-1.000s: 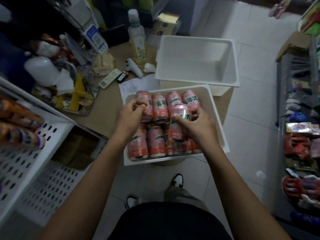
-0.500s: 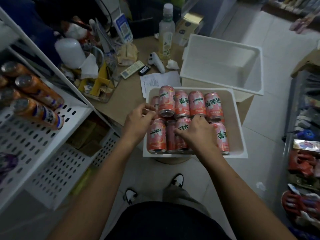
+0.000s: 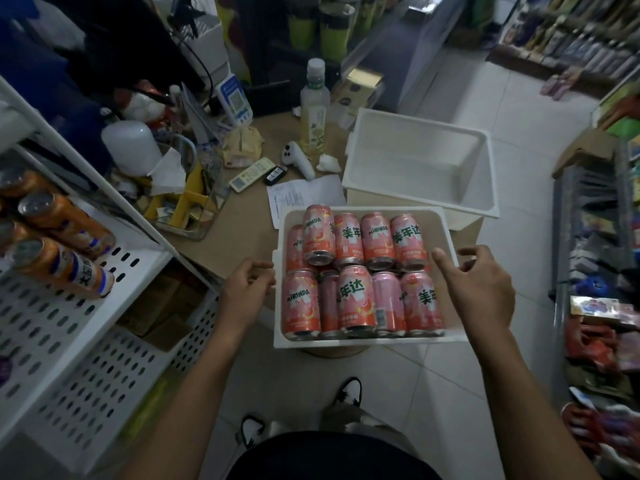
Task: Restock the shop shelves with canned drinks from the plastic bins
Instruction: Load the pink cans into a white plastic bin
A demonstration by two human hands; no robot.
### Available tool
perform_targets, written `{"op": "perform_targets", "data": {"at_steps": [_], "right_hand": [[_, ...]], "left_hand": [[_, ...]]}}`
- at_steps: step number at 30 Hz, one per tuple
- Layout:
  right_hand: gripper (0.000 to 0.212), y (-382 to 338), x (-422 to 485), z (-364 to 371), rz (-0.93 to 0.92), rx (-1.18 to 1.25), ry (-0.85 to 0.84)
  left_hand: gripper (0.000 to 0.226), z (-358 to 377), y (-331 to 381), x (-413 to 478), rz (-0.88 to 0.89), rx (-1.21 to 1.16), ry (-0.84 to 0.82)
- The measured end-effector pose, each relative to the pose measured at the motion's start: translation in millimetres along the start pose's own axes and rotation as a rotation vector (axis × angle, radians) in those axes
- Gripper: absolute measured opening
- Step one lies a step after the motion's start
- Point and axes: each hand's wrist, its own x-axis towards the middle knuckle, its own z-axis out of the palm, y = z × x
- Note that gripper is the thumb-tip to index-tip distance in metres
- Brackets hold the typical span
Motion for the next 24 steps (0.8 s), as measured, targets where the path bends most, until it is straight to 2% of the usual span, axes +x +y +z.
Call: {"op": "perform_targets", "data": {"at_steps": [11,19,24], "right_hand": [[0.059,17.2,46.0,5.5,0.051,0.084,-0.051],[0.055,34.8,111.7,5.9,0.109,0.163,-0.067],[0.072,50.4,179.6,11.0,0.255,0.213,0.004]], "left_hand": [[0.011,34.2,29.9,28.3,0.036,0.029,-0.002],[0.009,54.3,48.5,59.8,0.062,0.092,0.089],[0.018,76.1,91.8,104.6,0.136,0.185,0.124]]}}
